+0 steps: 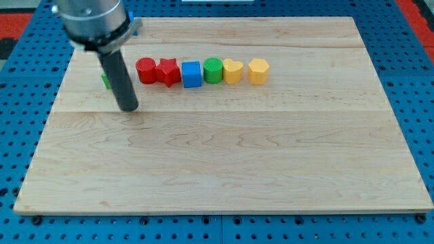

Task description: Slightly touch the bottom of the blue cube

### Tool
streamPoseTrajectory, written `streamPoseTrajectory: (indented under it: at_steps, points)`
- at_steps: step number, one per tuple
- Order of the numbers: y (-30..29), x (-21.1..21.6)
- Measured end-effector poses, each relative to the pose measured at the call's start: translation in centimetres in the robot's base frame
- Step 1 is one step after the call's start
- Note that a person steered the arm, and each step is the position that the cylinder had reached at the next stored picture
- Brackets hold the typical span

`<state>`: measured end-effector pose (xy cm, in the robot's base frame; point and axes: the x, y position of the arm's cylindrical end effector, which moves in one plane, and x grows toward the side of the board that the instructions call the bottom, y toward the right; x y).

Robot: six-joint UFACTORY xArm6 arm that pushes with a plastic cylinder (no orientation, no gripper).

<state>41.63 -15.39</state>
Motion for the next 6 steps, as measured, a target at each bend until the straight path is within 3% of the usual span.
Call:
streamPoseTrajectory:
  at_steps: [1, 2, 3, 4, 6]
  points:
    - [-5.0, -2.2]
    - [-4.6, -3.3]
    - [2.6, 0.0]
    - [8.4, 0.3]
    - [8.5, -2.6]
